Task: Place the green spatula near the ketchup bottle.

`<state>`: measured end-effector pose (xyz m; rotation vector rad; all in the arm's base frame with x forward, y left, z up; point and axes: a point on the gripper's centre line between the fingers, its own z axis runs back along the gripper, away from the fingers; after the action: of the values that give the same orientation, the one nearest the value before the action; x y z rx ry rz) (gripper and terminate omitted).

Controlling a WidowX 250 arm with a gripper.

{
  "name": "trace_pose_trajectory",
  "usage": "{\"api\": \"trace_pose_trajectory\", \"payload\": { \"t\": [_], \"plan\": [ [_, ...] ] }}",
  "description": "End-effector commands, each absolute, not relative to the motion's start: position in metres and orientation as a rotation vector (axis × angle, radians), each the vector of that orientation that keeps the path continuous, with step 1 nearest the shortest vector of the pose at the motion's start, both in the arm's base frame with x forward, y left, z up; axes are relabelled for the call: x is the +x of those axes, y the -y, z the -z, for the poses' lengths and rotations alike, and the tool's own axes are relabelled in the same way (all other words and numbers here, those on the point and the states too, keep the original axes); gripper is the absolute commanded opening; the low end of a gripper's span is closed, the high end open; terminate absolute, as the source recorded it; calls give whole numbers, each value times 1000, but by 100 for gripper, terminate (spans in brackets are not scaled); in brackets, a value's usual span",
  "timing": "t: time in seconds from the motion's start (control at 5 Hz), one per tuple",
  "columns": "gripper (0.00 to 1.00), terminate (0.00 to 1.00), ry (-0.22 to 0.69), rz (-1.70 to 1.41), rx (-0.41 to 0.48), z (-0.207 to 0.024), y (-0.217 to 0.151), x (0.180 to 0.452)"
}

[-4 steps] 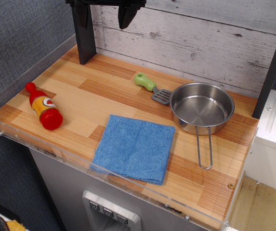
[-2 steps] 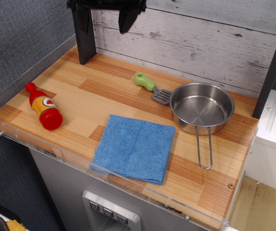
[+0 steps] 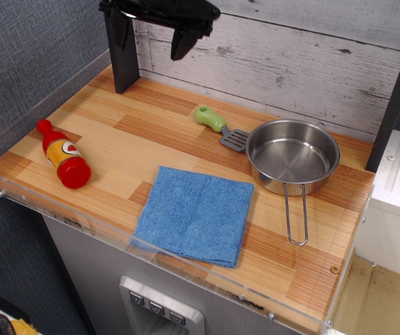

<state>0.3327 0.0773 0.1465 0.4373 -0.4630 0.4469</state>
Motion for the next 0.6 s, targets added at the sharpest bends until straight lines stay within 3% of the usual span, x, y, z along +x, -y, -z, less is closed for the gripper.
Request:
{"api": "trace_pose_trajectory", "payload": {
  "t": [0.0, 0.2, 0.4],
  "plan": [
    [100, 0, 459, -782, 170, -151, -72, 332],
    [100, 0, 412, -1045, 56, -153, -73, 331],
    [100, 0, 341, -1234, 10, -147, -79, 336]
  ]
}}
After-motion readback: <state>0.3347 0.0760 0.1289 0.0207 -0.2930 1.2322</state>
